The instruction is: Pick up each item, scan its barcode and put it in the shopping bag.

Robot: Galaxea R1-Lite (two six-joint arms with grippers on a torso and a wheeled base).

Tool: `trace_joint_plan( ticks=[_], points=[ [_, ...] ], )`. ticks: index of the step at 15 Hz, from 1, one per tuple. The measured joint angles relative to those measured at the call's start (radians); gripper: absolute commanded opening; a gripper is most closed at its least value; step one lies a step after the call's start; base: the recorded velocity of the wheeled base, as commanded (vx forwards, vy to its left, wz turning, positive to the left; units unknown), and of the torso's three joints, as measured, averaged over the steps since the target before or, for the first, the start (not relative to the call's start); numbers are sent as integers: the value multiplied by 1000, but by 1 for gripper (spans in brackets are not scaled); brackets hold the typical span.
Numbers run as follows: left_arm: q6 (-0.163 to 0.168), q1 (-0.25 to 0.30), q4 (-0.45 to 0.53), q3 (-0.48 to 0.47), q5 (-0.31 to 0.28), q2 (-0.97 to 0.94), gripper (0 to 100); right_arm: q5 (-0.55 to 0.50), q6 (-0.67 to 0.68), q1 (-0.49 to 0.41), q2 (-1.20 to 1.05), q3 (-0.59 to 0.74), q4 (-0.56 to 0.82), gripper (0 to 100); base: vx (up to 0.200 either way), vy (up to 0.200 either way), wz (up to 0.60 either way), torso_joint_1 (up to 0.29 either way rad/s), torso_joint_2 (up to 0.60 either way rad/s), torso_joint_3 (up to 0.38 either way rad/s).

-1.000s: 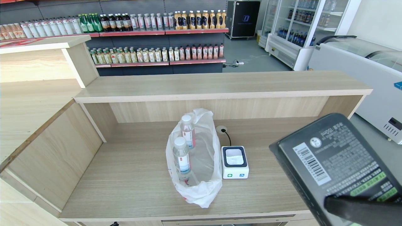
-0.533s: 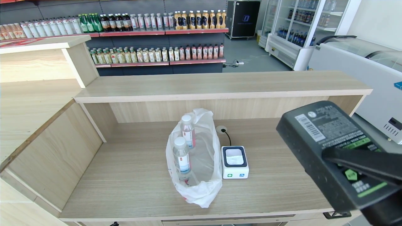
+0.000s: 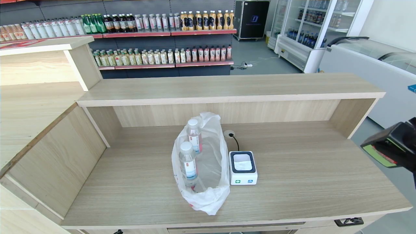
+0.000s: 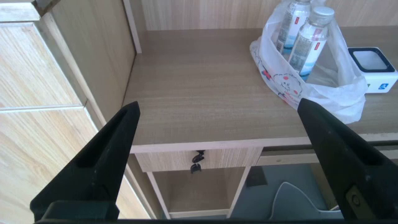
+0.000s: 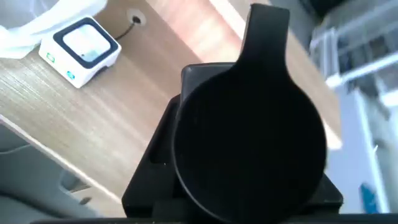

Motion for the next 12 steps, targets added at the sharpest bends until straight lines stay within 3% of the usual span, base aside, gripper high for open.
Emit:
trace_joint_plan(
  ticks=[2,4,7,11,12],
  points=[
    [0,0,0,0,0,0,100,-22,253,-121,-11,-16,50,0,0,0,0,0,0,0],
    [0,0,0,0,0,0,100,-30,409,-182,-11,-21,71,0,0,0,300,1,1,1],
    [0,-1,0,0,0,0,100,-23,587,-184,-3,-26,49,0,0,0,600,-2,4,2],
    [0,0,0,0,0,0,100,66,763,-163,73,-101,98,0,0,0,600,4,2,2],
    [0,0,0,0,0,0,100,85,810,-166,108,-129,120,0,0,0,0,0,0,0]
  ],
)
